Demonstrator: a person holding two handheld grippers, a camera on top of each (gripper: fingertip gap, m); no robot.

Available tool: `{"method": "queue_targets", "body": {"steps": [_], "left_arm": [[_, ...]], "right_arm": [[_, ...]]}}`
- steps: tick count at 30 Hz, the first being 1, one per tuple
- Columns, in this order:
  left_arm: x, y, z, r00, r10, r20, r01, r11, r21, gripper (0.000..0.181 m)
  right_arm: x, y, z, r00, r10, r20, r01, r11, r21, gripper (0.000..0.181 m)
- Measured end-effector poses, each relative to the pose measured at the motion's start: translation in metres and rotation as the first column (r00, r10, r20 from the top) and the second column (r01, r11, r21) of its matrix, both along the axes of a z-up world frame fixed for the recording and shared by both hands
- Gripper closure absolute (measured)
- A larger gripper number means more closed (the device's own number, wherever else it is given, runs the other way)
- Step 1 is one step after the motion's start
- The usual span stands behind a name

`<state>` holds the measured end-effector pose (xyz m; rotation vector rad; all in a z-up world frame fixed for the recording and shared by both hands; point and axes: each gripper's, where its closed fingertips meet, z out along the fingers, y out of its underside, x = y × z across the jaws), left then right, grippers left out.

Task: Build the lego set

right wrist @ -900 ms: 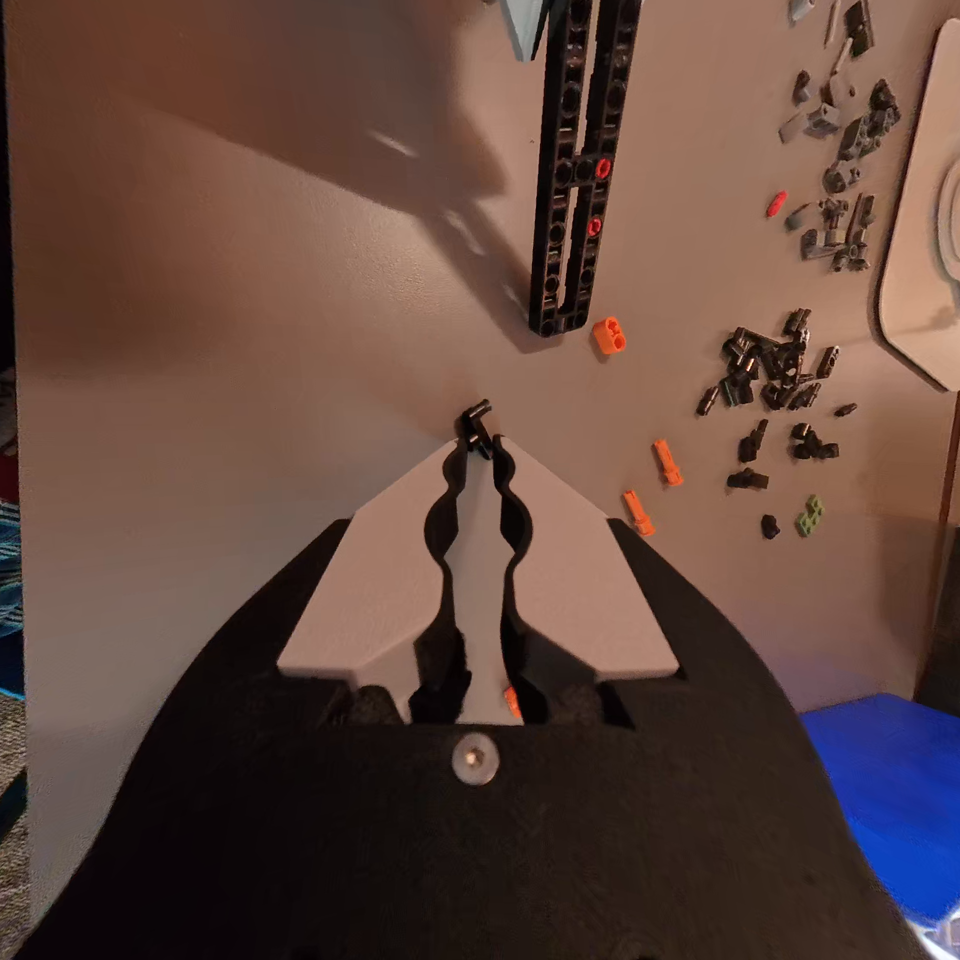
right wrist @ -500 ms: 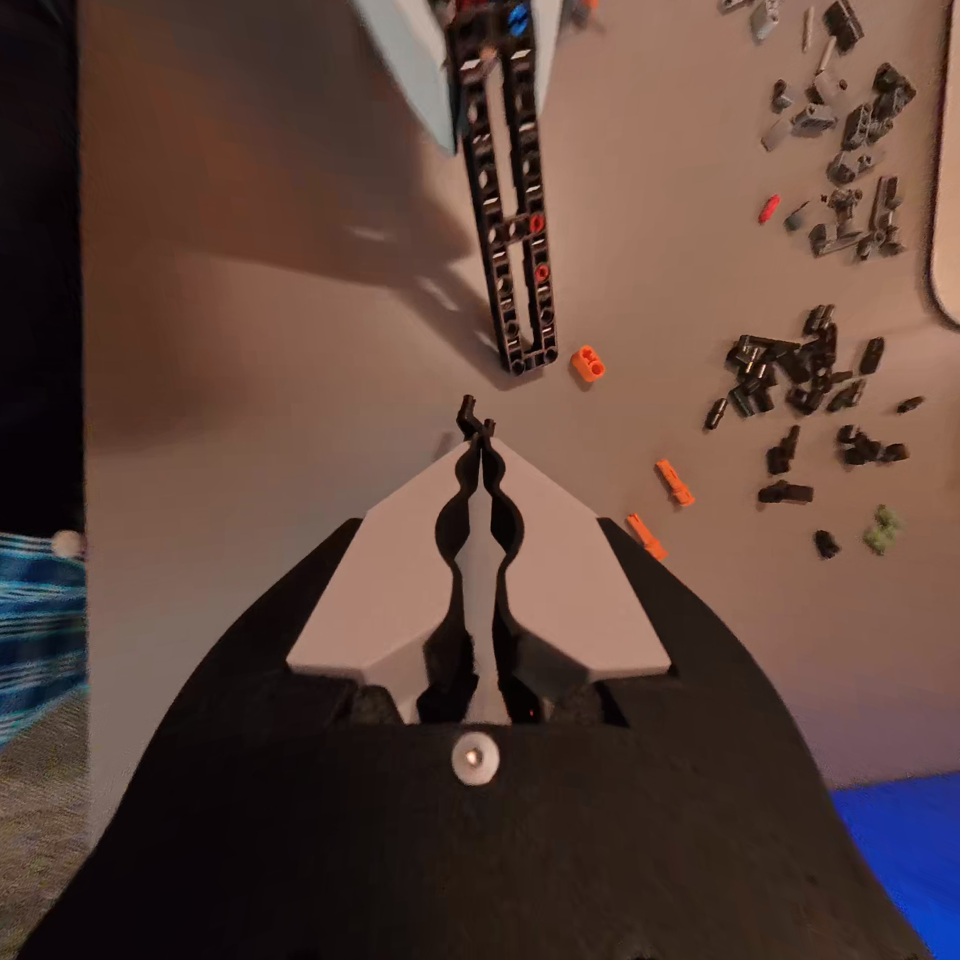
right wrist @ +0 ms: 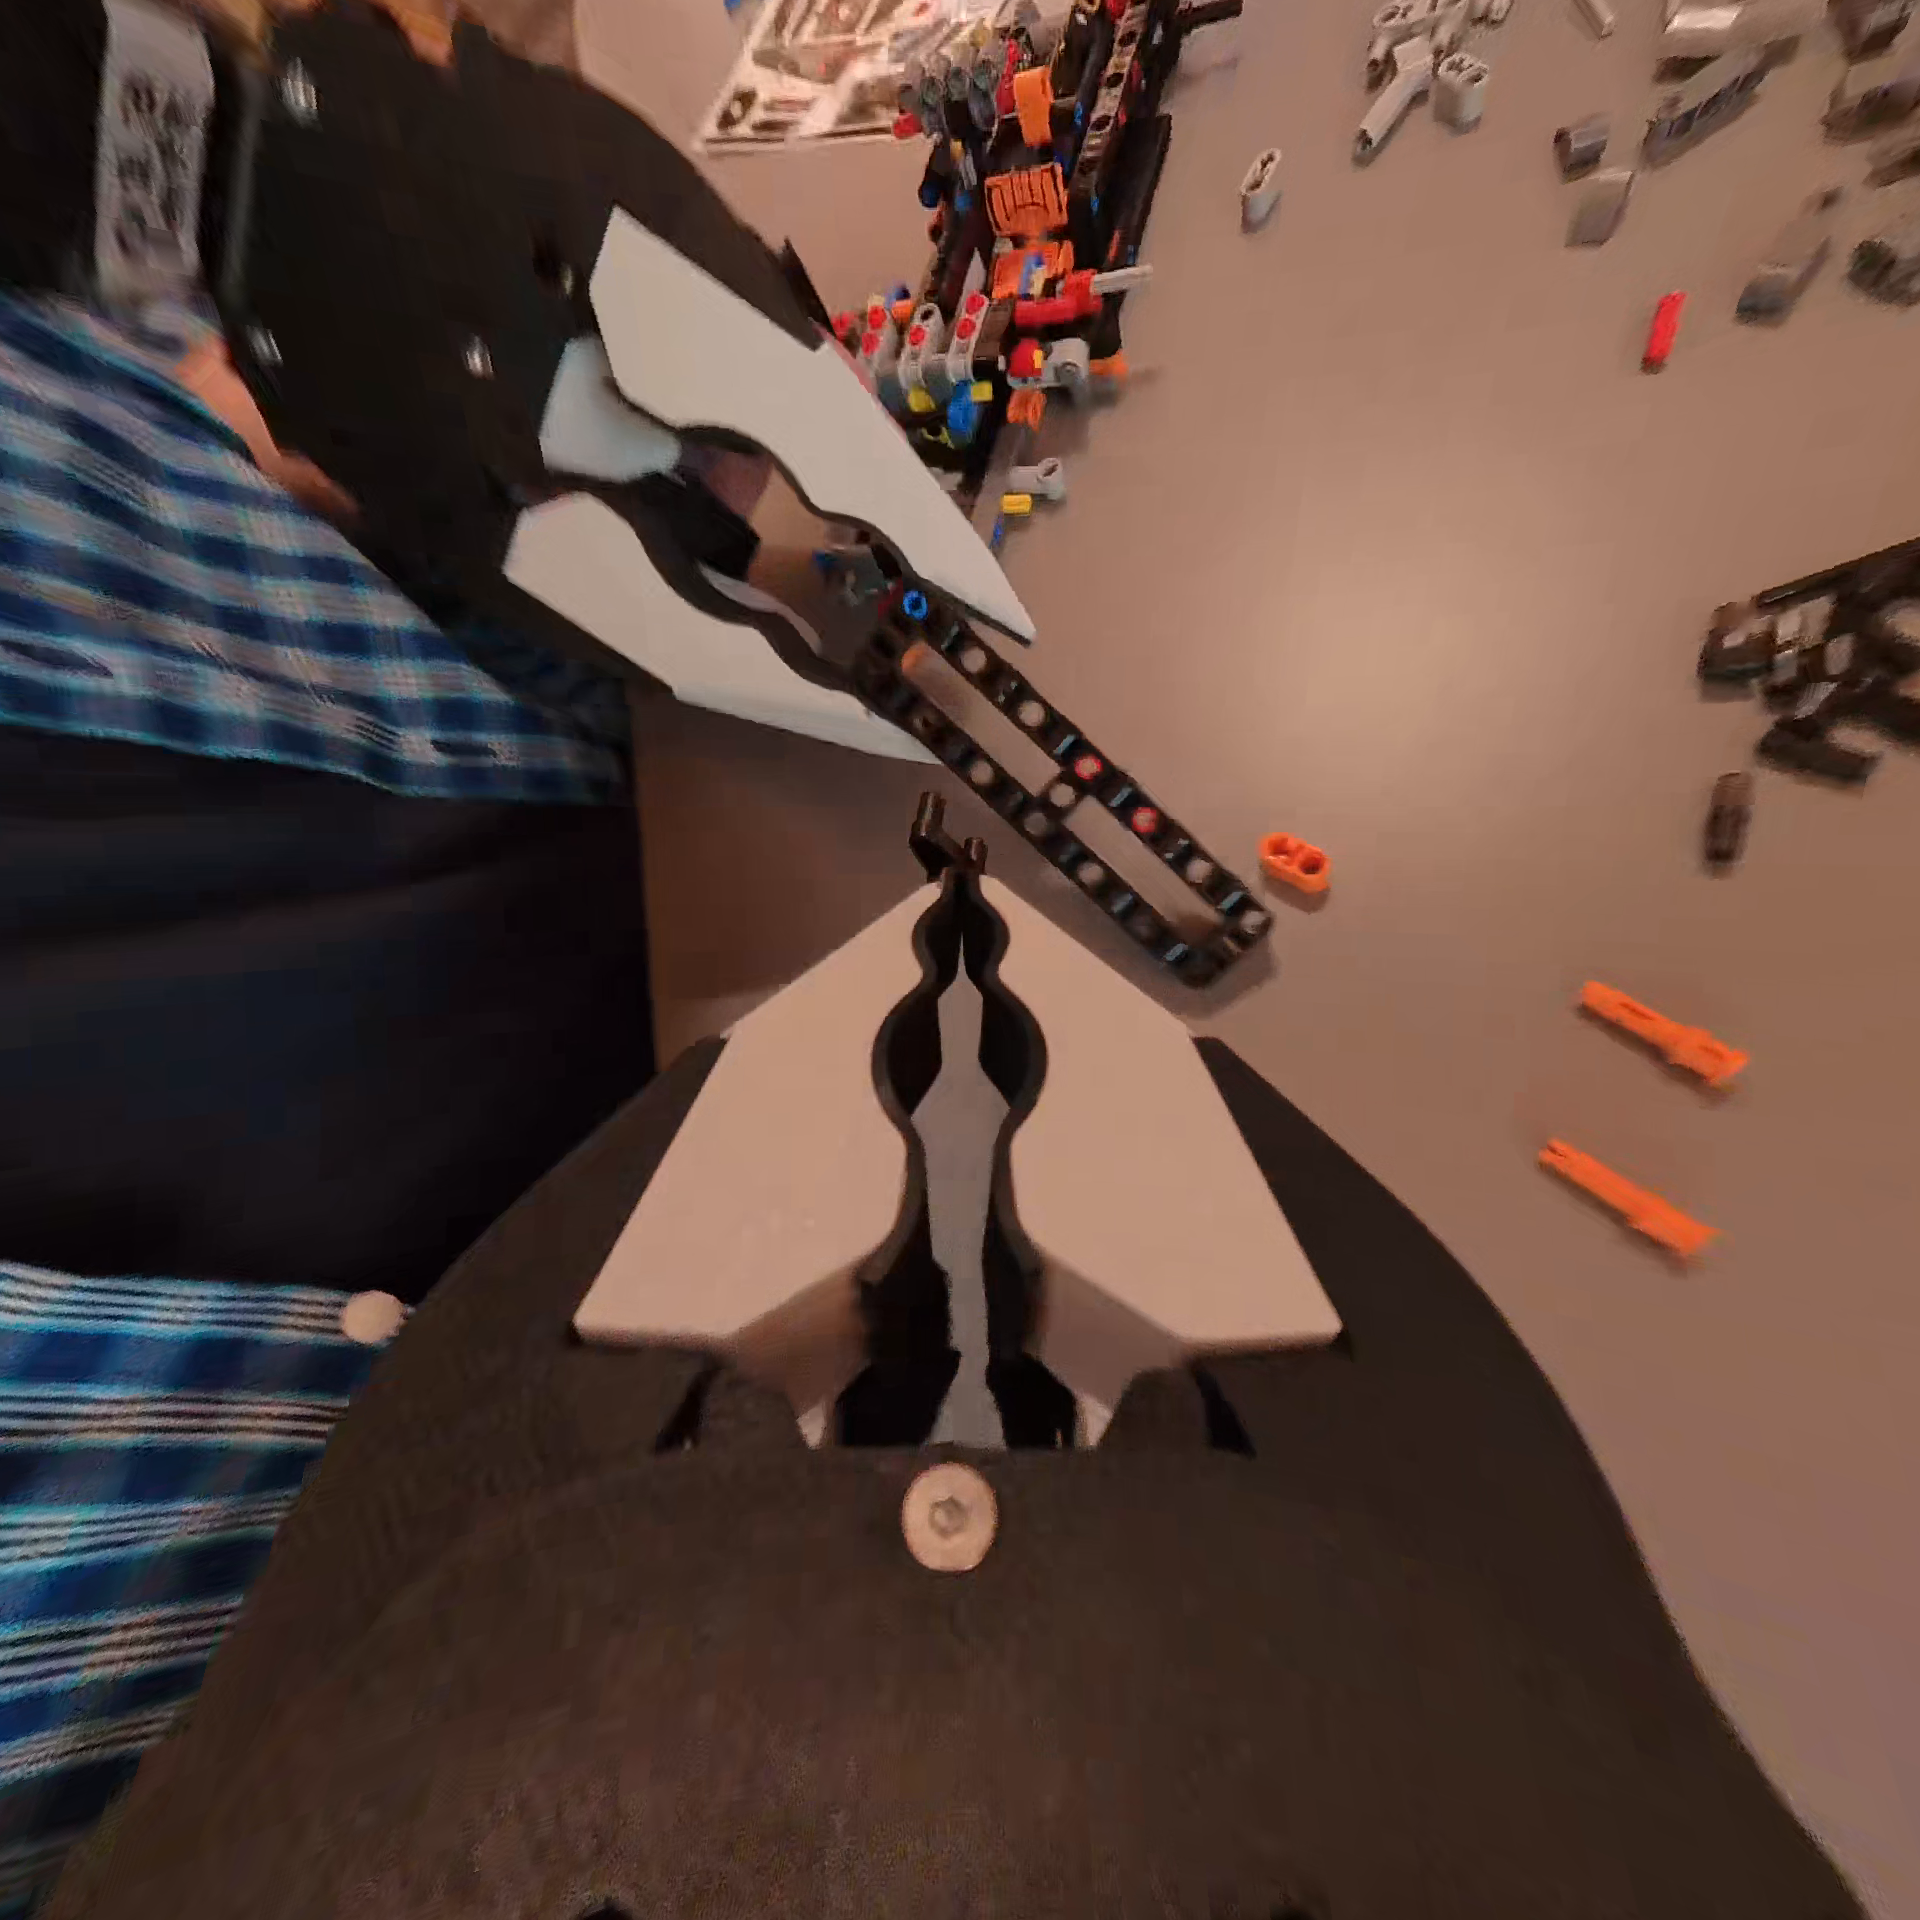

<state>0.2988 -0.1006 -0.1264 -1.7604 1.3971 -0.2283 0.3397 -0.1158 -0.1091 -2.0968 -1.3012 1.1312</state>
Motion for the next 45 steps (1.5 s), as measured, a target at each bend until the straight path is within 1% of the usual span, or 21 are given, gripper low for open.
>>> {"method": "queue_targets", "body": {"steps": [3, 8, 11, 15, 21, 28, 34, 39, 42, 44, 45], "left_arm": [[0.005, 0.003, 0.001, 0.998, -0.011, -0.059, 0.017, 0.994, 0.106, 0.155], [0.016, 0.003, 0.002, 0.991, -0.055, -0.122, 0.08, 0.975, 0.21, 0.155], [0.02, 0.004, 0.003, 0.98, -0.088, -0.176, 0.134, 0.954, 0.27, 0.155], [0.026, 0.001, 0.004, 0.965, -0.118, -0.232, 0.193, 0.923, 0.334, 0.155], [0.03, -0.001, 0.003, 0.946, -0.147, -0.29, 0.258, 0.881, 0.396, 0.155], [0.035, 0.001, 0.004, 0.935, -0.131, -0.331, 0.277, 0.85, 0.447, 0.155], [0.038, 0.003, 0.005, 0.922, -0.123, -0.367, 0.301, 0.824, 0.48, 0.156], [0.039, 0.003, 0.005, 0.901, -0.132, -0.413, 0.349, 0.784, 0.513, 0.156], [0.04, 0.003, 0.006, 0.882, -0.139, -0.45, 0.391, 0.749, 0.535, 0.156], [0.044, -0.002, 0.006, 0.871, -0.173, -0.459, 0.428, 0.725, 0.54, 0.156], [0.047, -0.007, 0.006, 0.866, -0.195, -0.461, 0.446, 0.719, 0.534, 0.157]], "right_arm": [[-0.01, -0.003, 0.004, 0.996, -0.061, -0.067, 0.051, 0.99, -0.134, 0.181], [-0.011, 0.001, 0.005, 0.965, -0.218, -0.149, 0.159, 0.929, -0.333, 0.181], [-0.007, 0.0, 0.005, 0.939, -0.298, -0.174, 0.209, 0.892, -0.402, 0.181], [-0.002, -0.004, 0.001, 0.909, -0.372, -0.187, 0.248, 0.846, -0.472, 0.181], [0.002, -0.008, -0.004, 0.875, -0.448, -0.185, 0.299, 0.8, -0.521, 0.181], [0.007, -0.006, -0.005, 0.824, -0.539, -0.174, 0.375, 0.749, -0.546, 0.181], [0.009, -0.003, -0.004, 0.801, -0.58, -0.15, 0.422, 0.724, -0.547, 0.181], [0.01, -0.001, -0.006, 0.792, -0.597, -0.128, 0.435, 0.699, -0.568, 0.181], [0.013, 0.001, -0.009, 0.778, -0.62, -0.103, 0.463, 0.676, -0.573, 0.181], [0.015, 0.004, -0.012, 0.762, -0.642, -0.083, 0.492, 0.658, -0.57, 0.181], [0.012, 0.004, -0.01, 0.762, -0.641, -0.091, 0.481, 0.655, -0.582, 0.181]]}}
